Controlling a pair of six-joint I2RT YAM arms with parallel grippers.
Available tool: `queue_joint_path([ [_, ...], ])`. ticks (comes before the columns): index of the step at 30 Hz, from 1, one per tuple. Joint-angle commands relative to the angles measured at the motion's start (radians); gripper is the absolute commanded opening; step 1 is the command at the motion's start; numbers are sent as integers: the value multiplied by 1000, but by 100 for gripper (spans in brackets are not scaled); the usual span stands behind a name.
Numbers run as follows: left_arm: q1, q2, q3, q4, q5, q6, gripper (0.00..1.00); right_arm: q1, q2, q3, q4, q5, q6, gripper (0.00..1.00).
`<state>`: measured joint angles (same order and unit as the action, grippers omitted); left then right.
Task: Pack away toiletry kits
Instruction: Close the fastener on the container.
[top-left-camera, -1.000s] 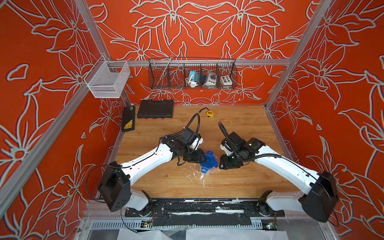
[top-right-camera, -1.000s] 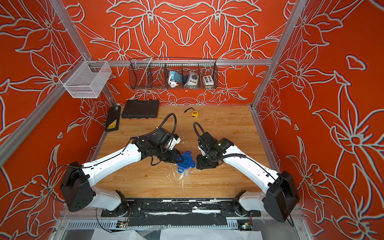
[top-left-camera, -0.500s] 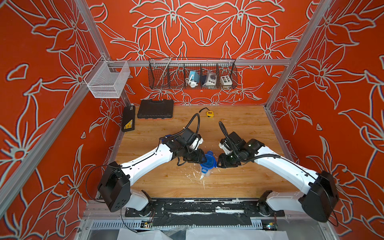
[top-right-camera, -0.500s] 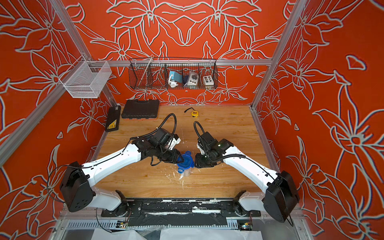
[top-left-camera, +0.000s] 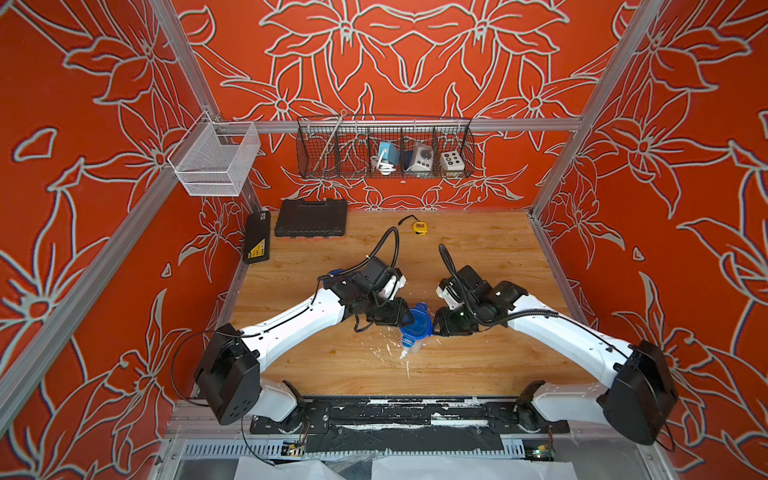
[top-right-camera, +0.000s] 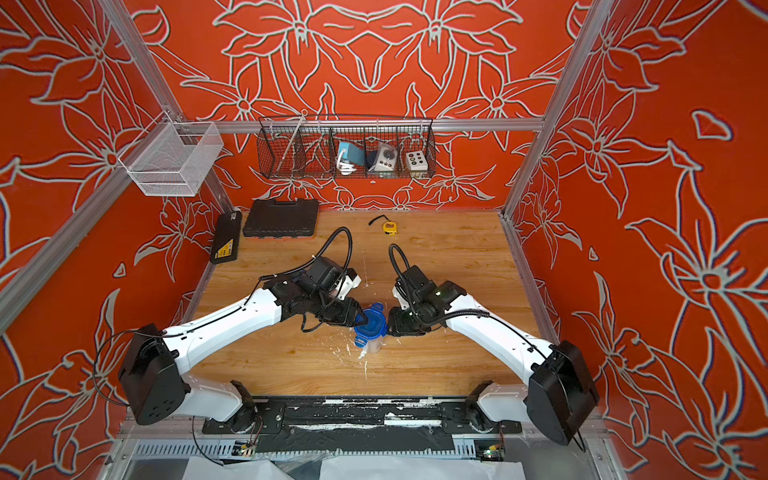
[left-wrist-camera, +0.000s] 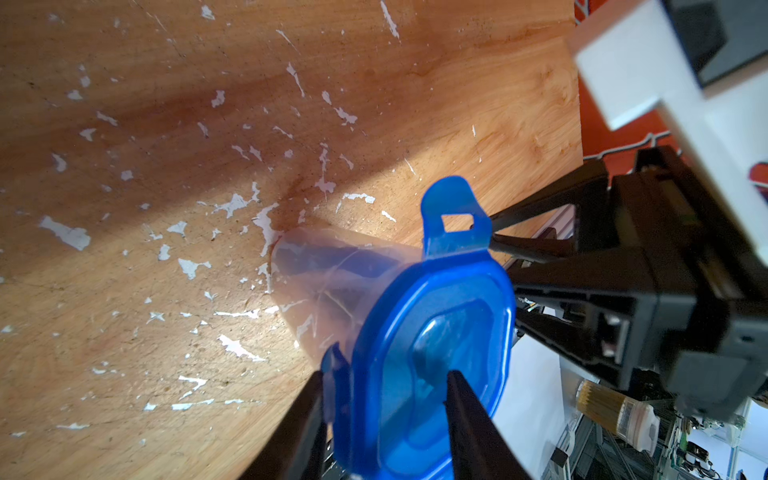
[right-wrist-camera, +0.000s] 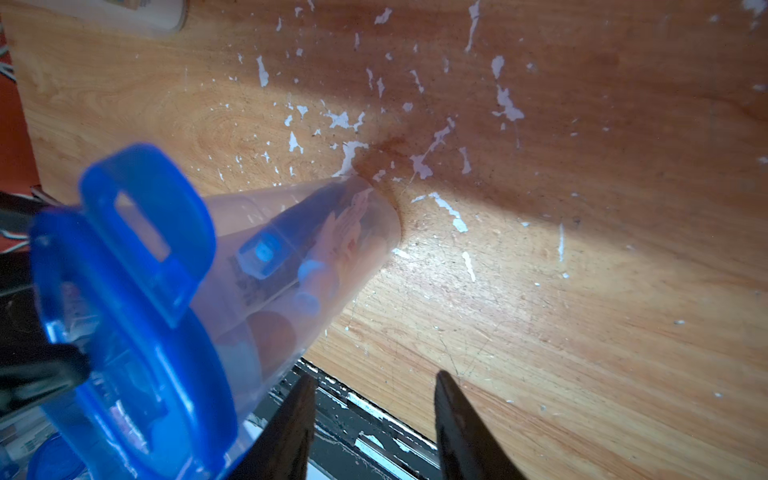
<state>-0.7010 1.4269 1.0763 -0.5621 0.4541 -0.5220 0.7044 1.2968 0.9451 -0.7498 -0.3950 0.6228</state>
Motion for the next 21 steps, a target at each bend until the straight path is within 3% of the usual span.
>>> queue_joint_path([
  [1, -15, 28, -56, -73, 9, -11, 42, 5, -9, -6, 100, -75, 35, 48],
  [10, -14, 24, -62, -68, 25, -21, 41, 6, -23, -8, 147, -71, 39, 48],
  [21, -14, 2, -77, -3, 135, -45, 47, 4, -6, 9, 141, -31, 0, 48],
])
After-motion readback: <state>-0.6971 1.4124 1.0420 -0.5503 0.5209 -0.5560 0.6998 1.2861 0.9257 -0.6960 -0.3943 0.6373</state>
